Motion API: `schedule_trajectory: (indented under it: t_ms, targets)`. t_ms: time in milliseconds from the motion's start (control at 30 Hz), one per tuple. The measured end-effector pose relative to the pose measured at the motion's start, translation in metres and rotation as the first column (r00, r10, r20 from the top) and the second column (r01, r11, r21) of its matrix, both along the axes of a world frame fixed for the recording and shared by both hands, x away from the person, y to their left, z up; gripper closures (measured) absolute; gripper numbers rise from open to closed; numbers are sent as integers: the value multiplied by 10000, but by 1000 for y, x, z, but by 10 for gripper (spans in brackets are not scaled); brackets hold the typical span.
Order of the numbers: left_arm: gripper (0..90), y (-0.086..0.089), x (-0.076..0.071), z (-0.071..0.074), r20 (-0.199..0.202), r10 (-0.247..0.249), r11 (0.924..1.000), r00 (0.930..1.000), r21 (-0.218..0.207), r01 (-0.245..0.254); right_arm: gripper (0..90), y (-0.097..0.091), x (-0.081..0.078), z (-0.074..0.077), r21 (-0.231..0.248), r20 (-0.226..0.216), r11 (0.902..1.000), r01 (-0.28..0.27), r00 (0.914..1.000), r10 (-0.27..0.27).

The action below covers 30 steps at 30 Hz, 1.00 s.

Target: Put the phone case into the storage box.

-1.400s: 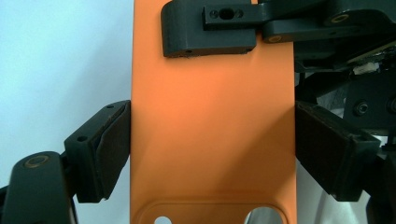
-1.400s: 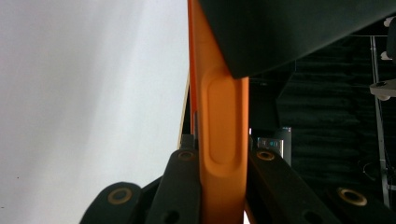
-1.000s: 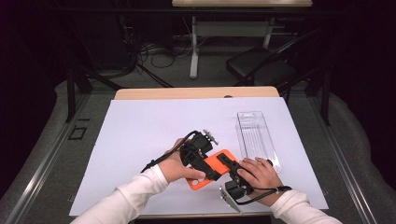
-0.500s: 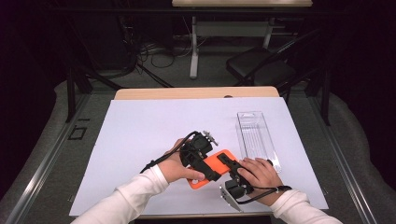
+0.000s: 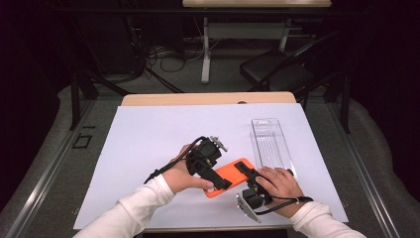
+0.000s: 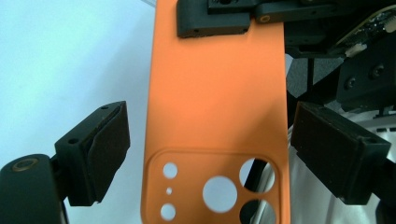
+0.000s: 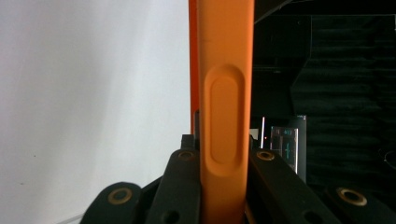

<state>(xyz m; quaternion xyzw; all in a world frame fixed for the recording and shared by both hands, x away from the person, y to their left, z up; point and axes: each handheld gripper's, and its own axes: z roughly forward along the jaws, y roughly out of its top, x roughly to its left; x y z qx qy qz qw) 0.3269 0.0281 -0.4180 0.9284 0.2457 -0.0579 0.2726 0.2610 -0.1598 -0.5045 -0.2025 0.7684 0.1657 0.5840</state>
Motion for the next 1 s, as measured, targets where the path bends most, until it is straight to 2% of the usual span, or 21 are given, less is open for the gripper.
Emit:
schedule_trajectory:
  t_ms: [133, 500, 533, 667, 700, 733, 800, 1000]
  targets:
    - [124, 6, 0, 0, 155, 63, 9999, 9999, 146, -65, 872, -3, 0, 0, 22, -19, 10000, 77, 10000, -77]
    - [124, 27, 2, 7, 286, 459, 9989, 9985, -13, -459, 871, -10, 3, 1, -83, -23, 9997, 230, 9997, -230]
    - [124, 29, 1, 7, 274, 541, 9985, 9982, -55, -540, 871, -11, 3, 0, 14, -82, 9996, 290, 9995, -290]
    - [129, 37, 2, 11, 487, 578, 9983, 9971, 59, -582, 872, -13, 4, 1, 67, -136, 9995, 299, 9995, -298]
    - [136, 39, 2, 12, 503, 616, 9980, 9968, 91, -621, 872, -14, 4, 2, -41, -121, 9995, 320, 9994, -321]
    - [146, 41, 2, 12, 565, 641, 9979, 9963, 101, -647, 872, -15, 4, 2, 114, -238, 9992, 379, 9990, -377]
    - [147, 46, 2, 13, 655, 630, 9978, 9959, 149, -641, 872, -16, 4, 3, 78, -254, 9993, 357, 9990, -354]
    - [162, 56, 2, 11, 931, 783, 9966, 9926, 168, -802, 872, -18, 5, 5, 357, -528, 9986, 398, 9979, -379]
